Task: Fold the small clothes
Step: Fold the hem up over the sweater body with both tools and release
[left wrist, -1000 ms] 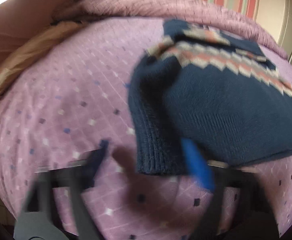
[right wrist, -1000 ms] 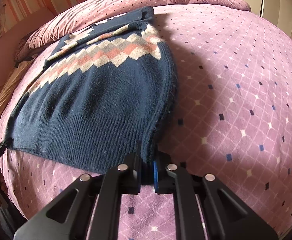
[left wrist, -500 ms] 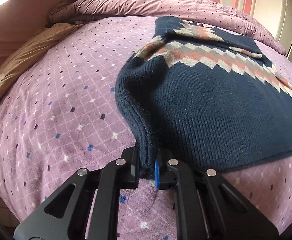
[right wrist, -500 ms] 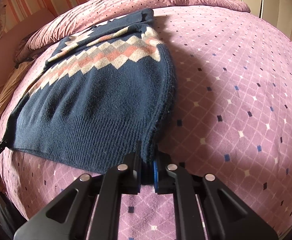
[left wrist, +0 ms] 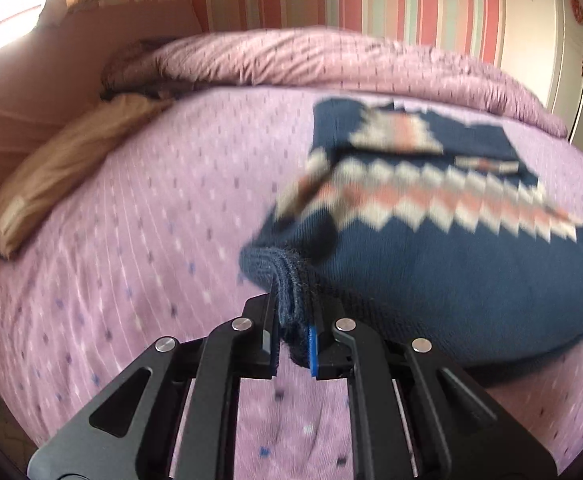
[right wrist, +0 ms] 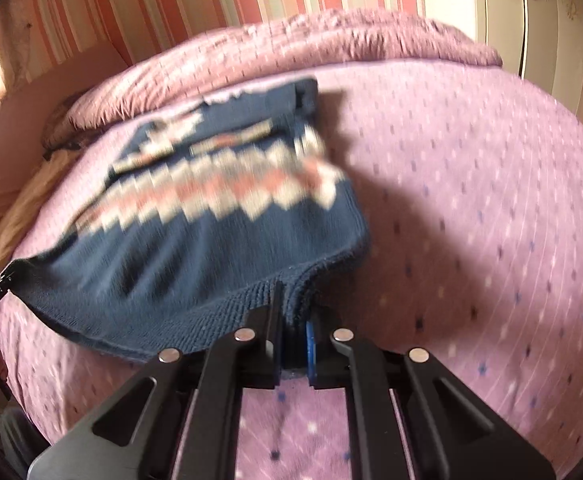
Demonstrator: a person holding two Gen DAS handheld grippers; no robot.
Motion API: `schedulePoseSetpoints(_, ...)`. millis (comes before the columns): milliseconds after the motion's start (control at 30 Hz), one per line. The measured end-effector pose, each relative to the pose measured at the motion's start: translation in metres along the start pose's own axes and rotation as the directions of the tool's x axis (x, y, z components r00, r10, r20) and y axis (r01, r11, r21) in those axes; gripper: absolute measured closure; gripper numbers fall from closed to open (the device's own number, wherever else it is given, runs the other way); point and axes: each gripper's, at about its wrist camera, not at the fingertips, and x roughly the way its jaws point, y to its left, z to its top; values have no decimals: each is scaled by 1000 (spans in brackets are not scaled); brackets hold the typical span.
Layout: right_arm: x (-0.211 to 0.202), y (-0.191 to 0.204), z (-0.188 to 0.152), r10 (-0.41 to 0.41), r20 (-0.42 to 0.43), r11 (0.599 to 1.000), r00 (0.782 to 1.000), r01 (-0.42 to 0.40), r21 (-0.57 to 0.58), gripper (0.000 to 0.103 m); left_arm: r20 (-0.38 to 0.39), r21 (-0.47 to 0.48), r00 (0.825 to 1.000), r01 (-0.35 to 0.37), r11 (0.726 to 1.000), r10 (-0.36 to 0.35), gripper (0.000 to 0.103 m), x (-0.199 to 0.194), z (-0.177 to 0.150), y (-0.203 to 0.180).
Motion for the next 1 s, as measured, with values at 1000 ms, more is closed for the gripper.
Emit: schedulePoseSetpoints(1000,215,-13,163,-33,-187,997,982,45,60,90,-135,90,983,-111,990,122,89,225,119,-49)
